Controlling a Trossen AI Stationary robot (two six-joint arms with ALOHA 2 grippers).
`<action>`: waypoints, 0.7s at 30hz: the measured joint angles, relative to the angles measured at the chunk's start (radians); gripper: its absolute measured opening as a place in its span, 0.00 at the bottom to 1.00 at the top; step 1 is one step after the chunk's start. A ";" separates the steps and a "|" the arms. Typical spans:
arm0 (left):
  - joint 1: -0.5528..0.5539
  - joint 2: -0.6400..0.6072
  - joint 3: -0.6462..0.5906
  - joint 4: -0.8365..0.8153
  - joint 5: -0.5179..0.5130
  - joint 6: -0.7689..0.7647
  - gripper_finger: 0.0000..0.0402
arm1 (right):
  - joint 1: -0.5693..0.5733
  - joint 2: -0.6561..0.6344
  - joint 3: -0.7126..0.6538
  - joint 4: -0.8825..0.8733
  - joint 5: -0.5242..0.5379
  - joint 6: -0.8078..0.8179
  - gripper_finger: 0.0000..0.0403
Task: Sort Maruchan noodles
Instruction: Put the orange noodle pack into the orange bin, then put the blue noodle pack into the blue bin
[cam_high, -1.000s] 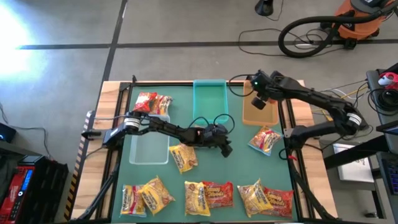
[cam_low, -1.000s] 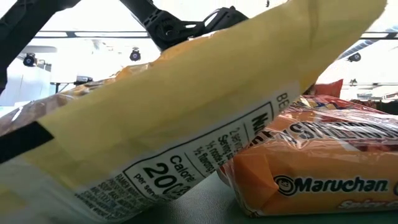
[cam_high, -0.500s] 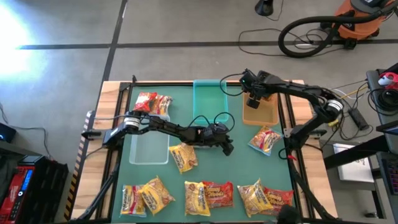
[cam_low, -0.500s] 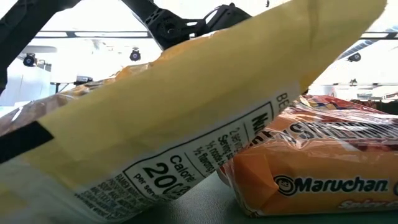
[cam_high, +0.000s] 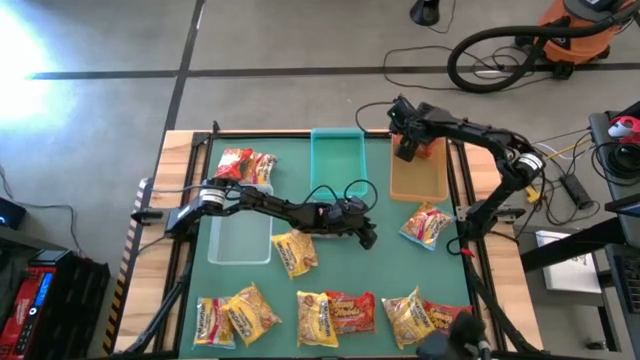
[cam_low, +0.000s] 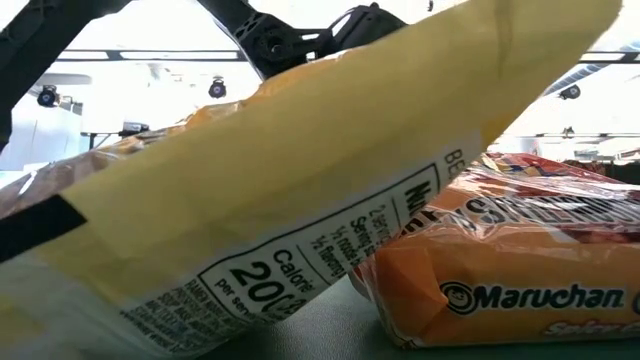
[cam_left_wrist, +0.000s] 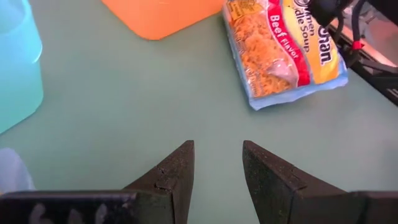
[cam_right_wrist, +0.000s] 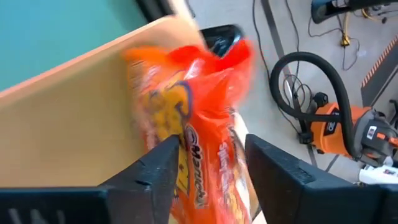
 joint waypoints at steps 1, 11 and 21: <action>0.000 0.000 0.003 -0.001 0.000 0.005 0.30 | -0.005 0.003 0.008 0.000 0.001 -0.001 0.46; 0.000 0.000 0.016 -0.013 0.000 0.007 0.30 | -0.016 -0.045 0.096 -0.032 0.129 0.050 0.51; 0.001 -0.004 0.017 -0.087 -0.001 0.007 0.30 | 0.020 -0.204 0.089 -0.133 -0.660 0.479 0.51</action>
